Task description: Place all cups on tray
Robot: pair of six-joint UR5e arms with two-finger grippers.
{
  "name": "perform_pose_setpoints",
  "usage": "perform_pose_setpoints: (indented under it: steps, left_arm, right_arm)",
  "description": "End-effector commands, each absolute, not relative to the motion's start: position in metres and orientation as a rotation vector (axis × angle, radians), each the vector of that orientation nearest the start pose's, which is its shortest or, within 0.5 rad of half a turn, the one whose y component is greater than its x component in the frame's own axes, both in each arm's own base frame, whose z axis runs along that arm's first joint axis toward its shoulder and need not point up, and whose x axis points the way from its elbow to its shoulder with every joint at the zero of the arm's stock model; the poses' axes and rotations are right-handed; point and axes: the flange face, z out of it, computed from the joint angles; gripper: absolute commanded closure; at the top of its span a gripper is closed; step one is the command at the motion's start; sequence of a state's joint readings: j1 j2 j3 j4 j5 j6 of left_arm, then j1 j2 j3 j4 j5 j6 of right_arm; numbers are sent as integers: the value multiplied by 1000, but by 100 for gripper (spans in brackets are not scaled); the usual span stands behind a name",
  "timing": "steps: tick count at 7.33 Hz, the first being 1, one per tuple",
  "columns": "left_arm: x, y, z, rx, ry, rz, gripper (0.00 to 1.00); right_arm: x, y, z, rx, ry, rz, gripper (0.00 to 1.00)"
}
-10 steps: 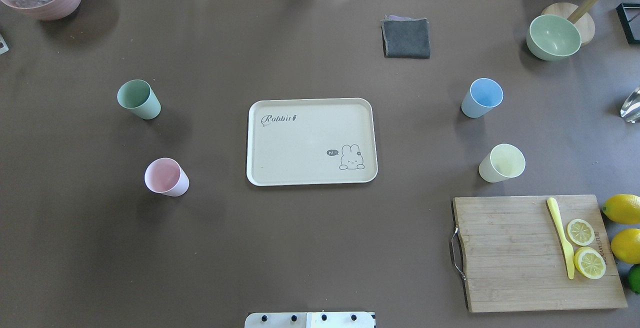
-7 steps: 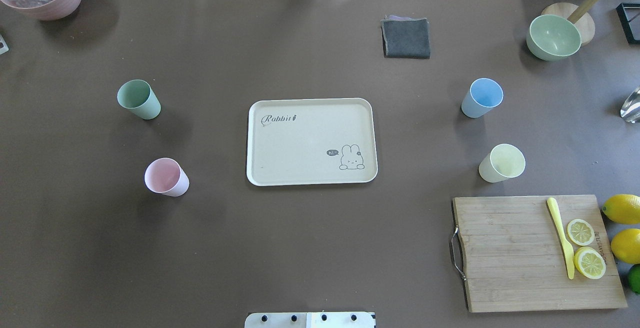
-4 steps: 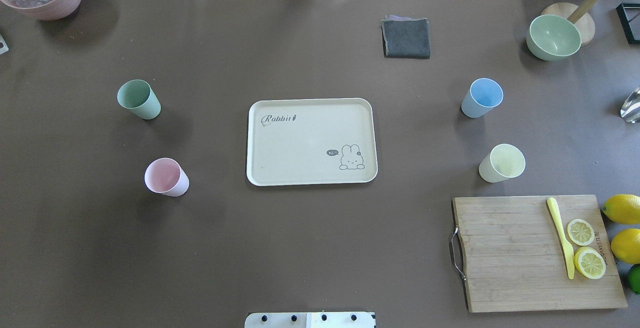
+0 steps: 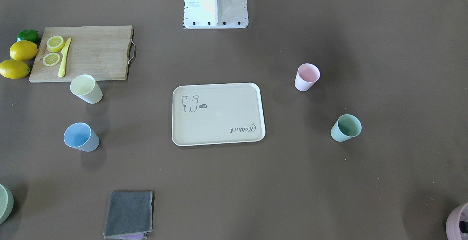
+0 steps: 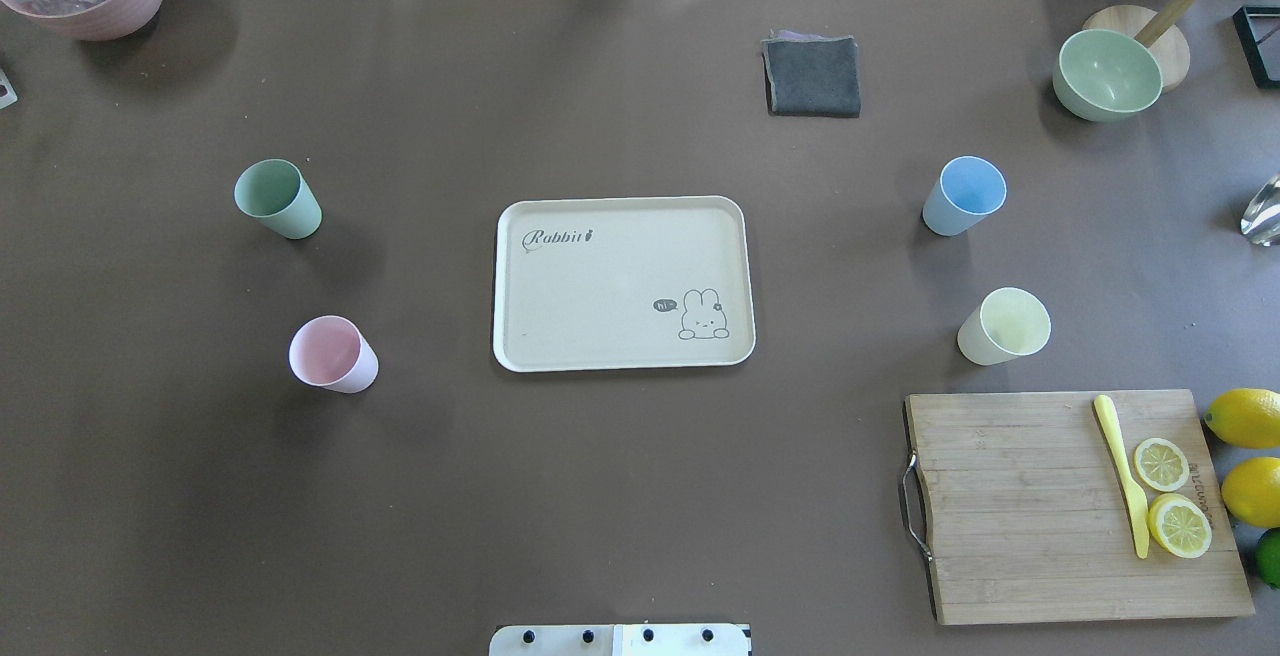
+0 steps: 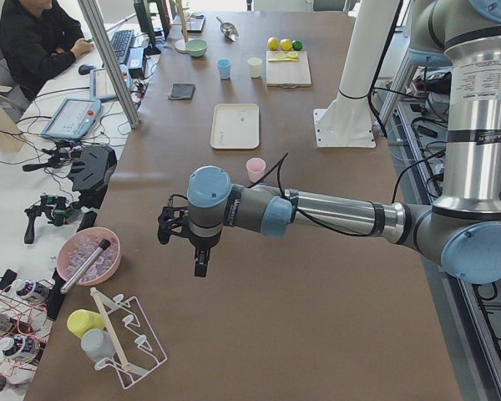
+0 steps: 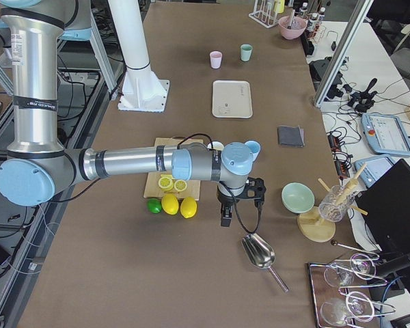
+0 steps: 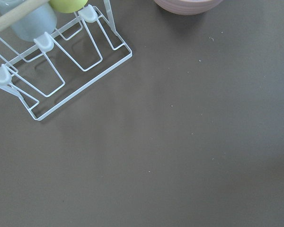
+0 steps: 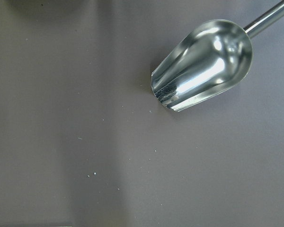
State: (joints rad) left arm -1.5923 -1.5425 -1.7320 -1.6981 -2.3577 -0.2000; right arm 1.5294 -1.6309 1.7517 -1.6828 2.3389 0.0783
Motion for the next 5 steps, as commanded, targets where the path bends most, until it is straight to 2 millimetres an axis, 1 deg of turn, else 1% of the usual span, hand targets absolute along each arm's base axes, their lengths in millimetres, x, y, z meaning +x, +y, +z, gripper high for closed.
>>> perform_pose_setpoints:
  steps: [1, 2, 3, 5]
  left_arm:
    - [-73, -490, 579, 174, 801, -107, 1]
    - [-73, -490, 579, 173, 801, -108, 1]
    - [-73, -490, 585, 165, 801, -111, 1]
    - [-73, -490, 583, 168, 801, -109, 1]
  right_arm:
    - [45, -467, 609, -36, -769, 31, 0]
    - [45, -467, 608, -34, -769, 30, 0]
    - [45, -467, 608, -33, -769, 30, 0]
    - [45, -468, 607, -32, -770, 31, 0]
